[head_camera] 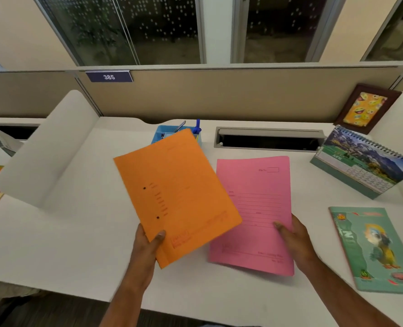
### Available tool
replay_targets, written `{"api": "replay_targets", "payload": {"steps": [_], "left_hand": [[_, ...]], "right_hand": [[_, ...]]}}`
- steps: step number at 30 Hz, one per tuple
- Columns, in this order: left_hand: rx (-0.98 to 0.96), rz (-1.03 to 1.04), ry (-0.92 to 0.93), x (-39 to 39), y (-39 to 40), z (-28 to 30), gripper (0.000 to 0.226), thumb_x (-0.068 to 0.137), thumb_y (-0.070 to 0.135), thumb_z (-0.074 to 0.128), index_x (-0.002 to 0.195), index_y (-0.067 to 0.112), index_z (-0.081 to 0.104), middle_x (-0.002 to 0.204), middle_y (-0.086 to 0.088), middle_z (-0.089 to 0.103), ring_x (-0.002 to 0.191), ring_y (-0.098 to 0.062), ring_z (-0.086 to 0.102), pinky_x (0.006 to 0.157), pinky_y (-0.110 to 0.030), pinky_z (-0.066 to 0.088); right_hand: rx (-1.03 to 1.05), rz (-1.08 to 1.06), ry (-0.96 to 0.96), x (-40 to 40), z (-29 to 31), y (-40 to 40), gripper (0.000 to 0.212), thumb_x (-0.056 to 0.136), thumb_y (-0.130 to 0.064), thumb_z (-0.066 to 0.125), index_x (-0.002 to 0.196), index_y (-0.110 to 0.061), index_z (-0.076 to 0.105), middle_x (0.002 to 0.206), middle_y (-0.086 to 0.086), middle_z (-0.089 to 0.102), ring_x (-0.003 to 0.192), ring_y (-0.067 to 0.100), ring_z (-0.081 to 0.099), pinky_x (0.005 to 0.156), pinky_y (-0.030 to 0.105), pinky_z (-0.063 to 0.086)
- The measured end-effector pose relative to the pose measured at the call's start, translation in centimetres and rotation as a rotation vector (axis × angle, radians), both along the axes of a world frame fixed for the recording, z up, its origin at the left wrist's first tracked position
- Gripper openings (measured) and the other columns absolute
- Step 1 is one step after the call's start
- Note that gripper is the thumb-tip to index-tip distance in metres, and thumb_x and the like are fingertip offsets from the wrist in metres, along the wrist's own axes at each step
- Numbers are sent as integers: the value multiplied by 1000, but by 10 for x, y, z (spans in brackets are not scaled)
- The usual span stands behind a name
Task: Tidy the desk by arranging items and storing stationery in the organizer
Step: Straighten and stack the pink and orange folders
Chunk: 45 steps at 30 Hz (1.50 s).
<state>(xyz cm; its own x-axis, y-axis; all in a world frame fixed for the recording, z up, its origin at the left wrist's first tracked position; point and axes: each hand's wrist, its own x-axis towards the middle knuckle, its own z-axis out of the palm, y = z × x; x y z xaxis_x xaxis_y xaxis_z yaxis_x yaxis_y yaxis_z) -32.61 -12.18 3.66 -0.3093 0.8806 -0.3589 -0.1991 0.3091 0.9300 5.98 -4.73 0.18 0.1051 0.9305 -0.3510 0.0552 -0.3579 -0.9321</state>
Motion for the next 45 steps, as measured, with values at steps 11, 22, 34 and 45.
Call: {"api": "replay_targets", "payload": {"steps": [11, 22, 34, 45], "left_hand": [[-70, -429, 67, 52, 14, 25, 53, 100, 29, 64, 146, 38, 38, 137, 12, 65, 123, -17, 66, 91, -39, 61], [-132, -476, -138, 99, 43, 51, 47, 98, 25, 68, 142, 30, 53, 132, -4, 70, 116, -32, 70, 95, -60, 57], [47, -450, 190, 125, 77, 61, 54, 87, 47, 77, 133, 50, 50, 127, 15, 70, 111, -15, 72, 89, -40, 62], [76, -370, 334, 131, 84, 48, 26, 92, 27, 77, 114, 35, 66, 98, 12, 78, 89, -10, 75, 81, -34, 64]], "right_hand": [[-38, 102, 189, 14, 45, 9, 38, 96, -28, 68, 133, -25, 59, 120, 6, 74, 103, 35, 73, 86, 60, 58], [-73, 123, 262, 22, 74, -2, 31, 97, -17, 65, 128, -22, 65, 114, 17, 74, 100, 41, 73, 89, 65, 55], [216, 162, -36, 45, 108, 17, 40, 99, -24, 63, 137, -30, 53, 124, -17, 70, 114, 3, 66, 90, 26, 54], [180, 2, 18, 27, 68, 0, 40, 90, -7, 72, 122, -26, 59, 118, -9, 71, 103, 1, 70, 87, 22, 59]]}}
